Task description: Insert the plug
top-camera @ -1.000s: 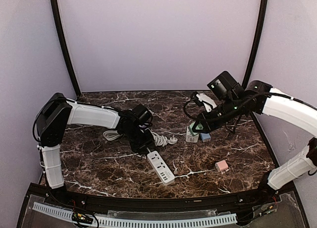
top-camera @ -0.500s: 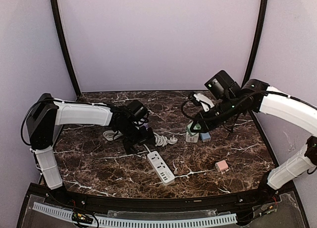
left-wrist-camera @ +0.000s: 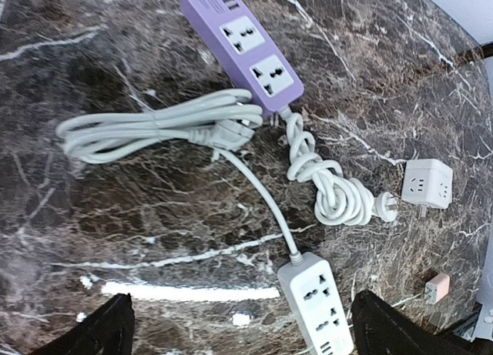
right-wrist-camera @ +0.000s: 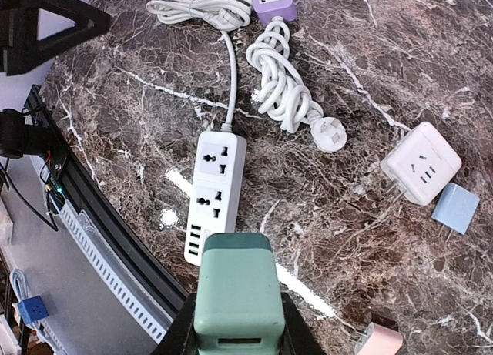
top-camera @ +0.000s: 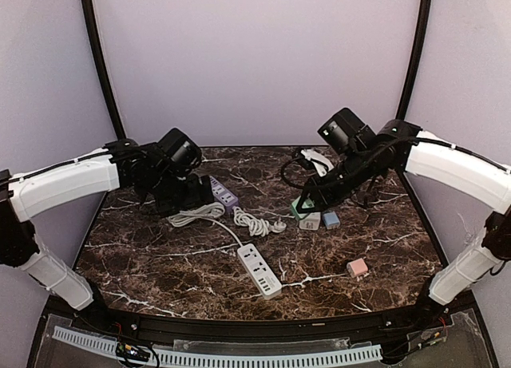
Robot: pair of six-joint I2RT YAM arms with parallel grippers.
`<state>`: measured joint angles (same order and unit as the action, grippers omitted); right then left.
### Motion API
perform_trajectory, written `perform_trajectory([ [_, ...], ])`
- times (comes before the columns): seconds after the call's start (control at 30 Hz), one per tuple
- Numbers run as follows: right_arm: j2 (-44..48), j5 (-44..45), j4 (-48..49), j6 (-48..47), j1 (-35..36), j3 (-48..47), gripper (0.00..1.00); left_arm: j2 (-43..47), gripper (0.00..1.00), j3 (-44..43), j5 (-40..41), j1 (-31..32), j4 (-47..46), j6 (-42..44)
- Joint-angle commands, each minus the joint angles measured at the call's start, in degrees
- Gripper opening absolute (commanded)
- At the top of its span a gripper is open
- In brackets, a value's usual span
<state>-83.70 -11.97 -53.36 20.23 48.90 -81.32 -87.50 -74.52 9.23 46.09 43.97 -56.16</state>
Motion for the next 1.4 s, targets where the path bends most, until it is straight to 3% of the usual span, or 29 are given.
perform_trajectory([
  [0.0, -2.38, -1.47, -1.21, -0.25, 1.38, -2.82, 0.00, 8.72, 0.99, 3.45, 9.32, -2.22, 8.70, 3.19],
  [0.17, -4.94, -1.10, -2.78, -0.71, 2.36, -5.44, 0.00, 18.37, 0.99, 6.73, 12.55, -6.29, 14.37, 7.00],
  [0.4, -9.92, -0.61, -5.20, -1.09, 3.99, -9.29, 0.00, 31.64, 0.99, 8.25, 15.64, -9.97, 14.86, 19.43],
  [0.67, -14.34, -0.81, -6.40, -0.44, 6.17, -11.74, 0.00, 37.40, 0.99, 10.12, 18.47, -10.23, 15.07, 28.82],
  [0.93, -20.27, 0.91, -7.95, -2.00, 8.28, -16.00, 0.00, 44.98, 0.99, 15.01, 29.34, -10.23, 15.87, 29.84],
  [1.17, -26.04, 0.47, -7.78, -2.56, 8.72, -20.29, 0.00, 57.60, 0.99, 23.20, 33.66, -10.23, 11.04, 28.83],
  [1.37, -29.10, 0.81, -6.60, -1.47, 9.58, -21.92, 0.00, 58.98, 0.99, 25.28, 32.62, -10.23, 7.95, 31.62],
])
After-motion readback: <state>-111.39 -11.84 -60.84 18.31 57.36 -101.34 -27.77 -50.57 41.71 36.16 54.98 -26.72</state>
